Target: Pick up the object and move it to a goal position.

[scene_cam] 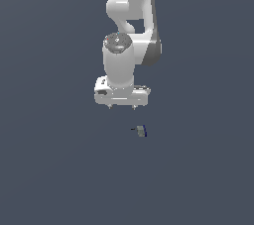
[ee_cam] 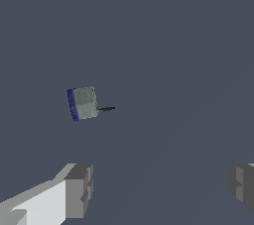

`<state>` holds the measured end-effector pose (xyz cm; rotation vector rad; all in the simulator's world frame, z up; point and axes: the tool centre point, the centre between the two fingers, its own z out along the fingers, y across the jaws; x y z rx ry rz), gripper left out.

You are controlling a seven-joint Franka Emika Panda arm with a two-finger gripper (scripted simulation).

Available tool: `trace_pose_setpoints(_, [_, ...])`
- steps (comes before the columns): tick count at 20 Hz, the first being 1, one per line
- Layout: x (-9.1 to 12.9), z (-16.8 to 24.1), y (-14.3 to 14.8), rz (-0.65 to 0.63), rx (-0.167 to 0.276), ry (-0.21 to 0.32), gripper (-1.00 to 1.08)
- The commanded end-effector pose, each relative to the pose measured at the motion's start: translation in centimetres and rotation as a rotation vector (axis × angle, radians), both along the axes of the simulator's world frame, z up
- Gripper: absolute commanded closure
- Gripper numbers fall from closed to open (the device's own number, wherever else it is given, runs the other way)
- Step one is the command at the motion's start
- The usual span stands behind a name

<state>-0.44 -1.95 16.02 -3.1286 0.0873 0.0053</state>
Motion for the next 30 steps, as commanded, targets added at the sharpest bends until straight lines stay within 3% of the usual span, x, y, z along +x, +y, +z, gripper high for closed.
trace_pose_setpoints(1, [0.0, 0.0, 0.0, 0.000, 0.000, 0.000, -0.92])
trace_pose_setpoints(17, [0.4, 0.0, -1.1, 0.024, -0.024, -0.011, -0.92])
trace_pose_setpoints(30, [1.1, -1.2, 0.0, -0.160, -0.016, -0.008, -0.92])
